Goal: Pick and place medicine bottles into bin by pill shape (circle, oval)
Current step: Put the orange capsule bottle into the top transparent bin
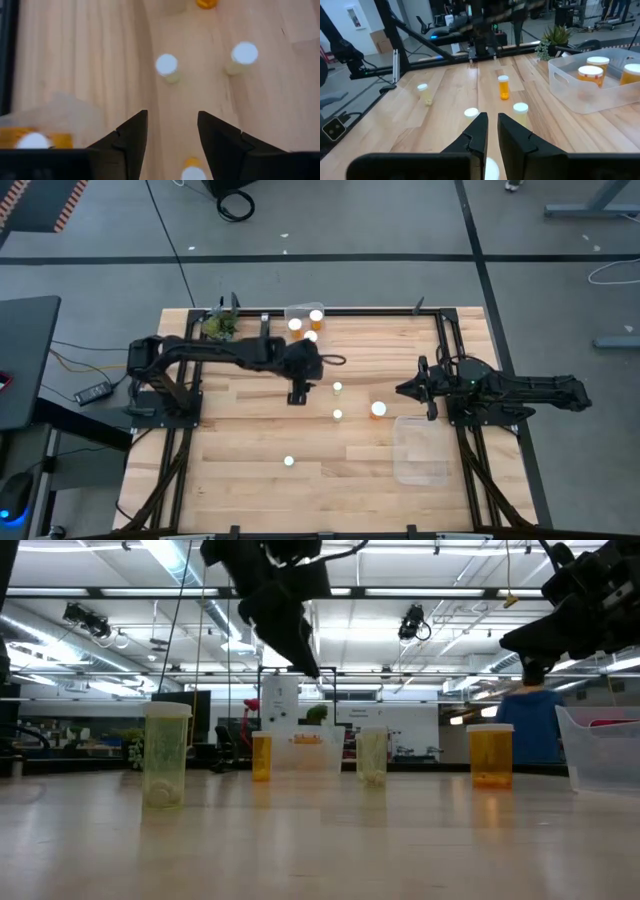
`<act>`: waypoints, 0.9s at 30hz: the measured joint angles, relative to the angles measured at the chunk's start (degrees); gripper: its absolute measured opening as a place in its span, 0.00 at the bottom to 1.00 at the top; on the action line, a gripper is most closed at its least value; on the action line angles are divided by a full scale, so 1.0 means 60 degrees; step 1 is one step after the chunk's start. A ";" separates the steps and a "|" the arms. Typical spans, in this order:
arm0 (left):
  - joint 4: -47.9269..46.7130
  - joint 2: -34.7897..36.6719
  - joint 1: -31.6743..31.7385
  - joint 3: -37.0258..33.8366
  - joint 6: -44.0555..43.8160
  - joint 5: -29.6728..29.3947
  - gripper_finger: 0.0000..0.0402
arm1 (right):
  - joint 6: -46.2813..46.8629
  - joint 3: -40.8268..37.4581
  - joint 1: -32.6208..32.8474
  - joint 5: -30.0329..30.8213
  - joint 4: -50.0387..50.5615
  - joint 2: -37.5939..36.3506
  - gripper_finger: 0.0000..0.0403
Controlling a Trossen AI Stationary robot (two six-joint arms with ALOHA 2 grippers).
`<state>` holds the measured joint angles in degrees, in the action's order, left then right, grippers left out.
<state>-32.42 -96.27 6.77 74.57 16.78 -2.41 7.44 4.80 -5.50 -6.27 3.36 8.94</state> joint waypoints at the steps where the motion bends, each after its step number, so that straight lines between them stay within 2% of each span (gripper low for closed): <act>1: 0.0171 0.0151 -0.0071 -0.0315 -0.0095 -0.0004 0.45 | 0.0000 0.0002 0.0000 0.0004 -0.0086 0.0015 0.12; 10: 0.2004 0.1588 -0.0692 -0.2579 -0.0828 -0.0003 0.44 | -0.0215 0.0004 0.0001 0.0038 -0.1855 0.0054 0.12; 15: 0.2889 0.2442 -0.0936 -0.3612 -0.1095 -0.0004 0.43 | 0.0019 0.0004 0.0004 0.0048 -0.3191 0.0059 0.12; 18: 0.3320 0.3035 -0.1014 -0.4153 -0.1288 -0.0007 0.43 | 0.0740 0.0016 0.0007 0.0465 -0.3638 0.0224 0.12; 22: 0.3569 0.3862 -0.1043 -0.4890 -0.1661 -0.0013 0.43 | 0.0943 0.0470 -0.0004 0.1048 -0.3045 0.1017 0.12; 27: 0.4022 0.4834 -0.1054 -0.5800 -0.2093 -0.0023 0.43 | 0.1070 0.1513 0.0000 0.1386 -0.1649 0.2971 0.12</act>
<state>-8.29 -67.26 0.45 39.77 4.22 -2.55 13.87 13.87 -5.50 2.04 -6.54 26.76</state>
